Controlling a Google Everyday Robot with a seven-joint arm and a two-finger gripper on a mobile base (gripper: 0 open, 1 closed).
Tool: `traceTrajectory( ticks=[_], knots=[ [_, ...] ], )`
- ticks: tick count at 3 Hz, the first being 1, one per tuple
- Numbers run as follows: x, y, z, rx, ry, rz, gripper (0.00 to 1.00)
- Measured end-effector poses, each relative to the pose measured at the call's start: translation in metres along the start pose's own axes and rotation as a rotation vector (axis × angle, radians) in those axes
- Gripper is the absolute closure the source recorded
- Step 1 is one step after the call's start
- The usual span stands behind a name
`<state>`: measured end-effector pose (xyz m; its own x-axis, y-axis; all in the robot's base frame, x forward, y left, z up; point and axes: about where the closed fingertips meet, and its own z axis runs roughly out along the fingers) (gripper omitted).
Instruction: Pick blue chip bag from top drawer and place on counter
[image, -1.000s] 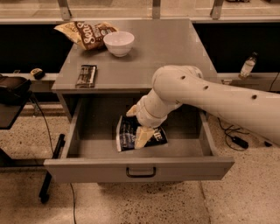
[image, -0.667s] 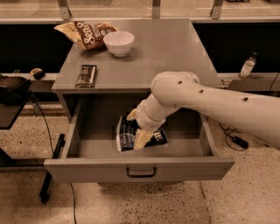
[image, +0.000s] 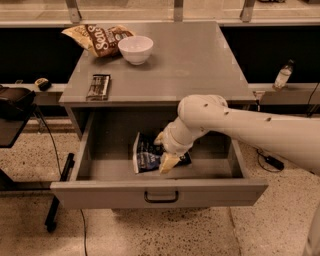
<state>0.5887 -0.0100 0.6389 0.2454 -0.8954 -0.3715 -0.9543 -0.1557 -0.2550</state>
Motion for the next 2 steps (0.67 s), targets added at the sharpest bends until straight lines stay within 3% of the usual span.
traceTrajectory(
  ticks=[1,2],
  knots=[
    [0.0109,-0.0001,0.0119,-0.014,0.008,0.021,0.47],
    [0.0111,-0.0001,0.0121,-0.014,0.008,0.021,0.7]
  ],
)
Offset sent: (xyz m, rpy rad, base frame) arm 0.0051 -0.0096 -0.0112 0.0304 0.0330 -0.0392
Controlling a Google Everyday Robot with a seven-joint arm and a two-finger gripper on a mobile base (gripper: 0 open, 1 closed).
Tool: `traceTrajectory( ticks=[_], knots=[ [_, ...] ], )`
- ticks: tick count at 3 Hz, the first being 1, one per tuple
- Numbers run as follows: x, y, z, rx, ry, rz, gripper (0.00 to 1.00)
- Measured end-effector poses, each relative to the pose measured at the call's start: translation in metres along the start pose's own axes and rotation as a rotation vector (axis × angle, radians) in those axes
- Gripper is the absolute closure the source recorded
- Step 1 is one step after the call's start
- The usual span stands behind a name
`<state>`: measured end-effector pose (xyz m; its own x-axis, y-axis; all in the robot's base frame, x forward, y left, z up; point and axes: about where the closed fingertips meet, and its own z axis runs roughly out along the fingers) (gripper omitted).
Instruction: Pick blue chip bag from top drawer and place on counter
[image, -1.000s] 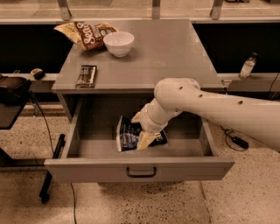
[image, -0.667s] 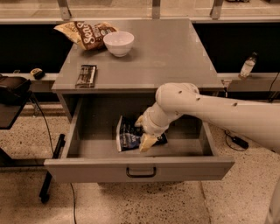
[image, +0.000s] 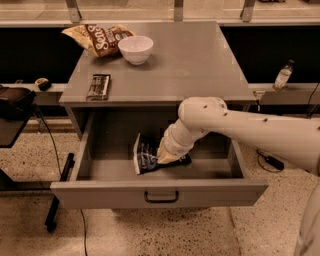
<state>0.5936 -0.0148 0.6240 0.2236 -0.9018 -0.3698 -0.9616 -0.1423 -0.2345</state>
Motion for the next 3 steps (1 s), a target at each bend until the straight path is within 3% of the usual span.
traceTrajectory(
  ticks=[1,2,3],
  knots=[
    [-0.016,0.0,-0.023,0.029,-0.072,-0.006,0.94],
    [-0.027,-0.001,-0.064,0.096,-0.172,0.011,1.0],
    [-0.025,-0.004,-0.131,0.188,-0.215,0.005,1.0]
  ],
)
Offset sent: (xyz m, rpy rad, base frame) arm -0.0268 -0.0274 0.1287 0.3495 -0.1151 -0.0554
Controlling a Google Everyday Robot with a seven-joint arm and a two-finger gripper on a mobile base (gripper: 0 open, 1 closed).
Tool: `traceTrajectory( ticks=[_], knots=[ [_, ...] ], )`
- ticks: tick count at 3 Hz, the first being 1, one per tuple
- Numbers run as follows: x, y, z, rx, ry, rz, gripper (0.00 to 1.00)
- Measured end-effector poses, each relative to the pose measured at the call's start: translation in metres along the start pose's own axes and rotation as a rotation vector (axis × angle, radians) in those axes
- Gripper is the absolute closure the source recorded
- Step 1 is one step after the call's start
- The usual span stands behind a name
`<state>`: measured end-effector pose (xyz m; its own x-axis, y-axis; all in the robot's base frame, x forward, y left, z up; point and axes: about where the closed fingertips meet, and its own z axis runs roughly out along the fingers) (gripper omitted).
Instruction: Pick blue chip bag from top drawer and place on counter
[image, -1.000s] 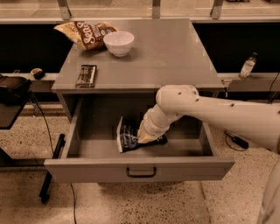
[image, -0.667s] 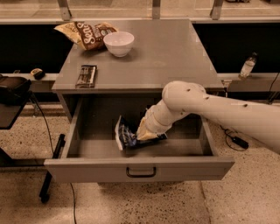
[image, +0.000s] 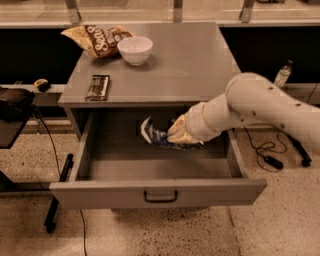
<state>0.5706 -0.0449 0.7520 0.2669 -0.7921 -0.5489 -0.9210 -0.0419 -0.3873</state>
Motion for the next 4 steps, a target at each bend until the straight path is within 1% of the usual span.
traceTrajectory(
  ticks=[1,2,3,4],
  knots=[
    [-0.017,-0.036,-0.085,0.08,0.044,-0.069,1.0],
    [-0.029,-0.069,-0.126,0.088,0.093,-0.131,1.0],
    [-0.034,-0.107,-0.158,0.074,0.16,-0.188,1.0],
    [-0.033,-0.153,-0.181,0.089,0.237,-0.228,1.0]
  ],
)
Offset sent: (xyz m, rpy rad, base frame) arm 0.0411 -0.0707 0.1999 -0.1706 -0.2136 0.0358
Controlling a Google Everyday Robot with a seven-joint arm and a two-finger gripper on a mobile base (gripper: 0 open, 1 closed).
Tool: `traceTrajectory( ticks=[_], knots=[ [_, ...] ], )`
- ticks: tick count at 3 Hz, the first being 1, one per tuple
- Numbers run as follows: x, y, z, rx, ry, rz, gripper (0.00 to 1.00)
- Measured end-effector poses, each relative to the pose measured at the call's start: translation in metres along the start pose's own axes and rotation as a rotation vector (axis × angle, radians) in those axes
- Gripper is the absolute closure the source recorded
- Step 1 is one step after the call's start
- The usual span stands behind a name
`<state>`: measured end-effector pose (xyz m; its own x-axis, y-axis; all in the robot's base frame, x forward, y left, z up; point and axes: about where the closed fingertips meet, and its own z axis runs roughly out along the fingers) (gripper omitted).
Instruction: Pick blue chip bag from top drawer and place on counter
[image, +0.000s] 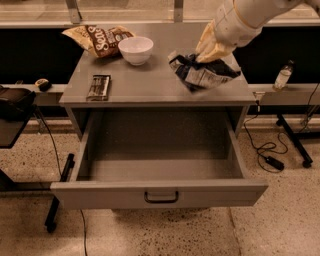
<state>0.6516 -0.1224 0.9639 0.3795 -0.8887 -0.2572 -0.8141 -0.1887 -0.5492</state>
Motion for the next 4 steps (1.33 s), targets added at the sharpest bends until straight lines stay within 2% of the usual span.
traceTrajectory(
  ticks=[1,2,3,4],
  knots=[
    [0.012,-0.041,-0.017,0.069,0.077,-0.026,1.0],
    [0.019,-0.069,-0.004,0.123,0.152,-0.066,1.0],
    [0.022,-0.07,0.043,0.146,0.206,-0.089,1.0],
    [0.006,-0.06,0.099,0.168,0.182,-0.106,0.74]
  ],
)
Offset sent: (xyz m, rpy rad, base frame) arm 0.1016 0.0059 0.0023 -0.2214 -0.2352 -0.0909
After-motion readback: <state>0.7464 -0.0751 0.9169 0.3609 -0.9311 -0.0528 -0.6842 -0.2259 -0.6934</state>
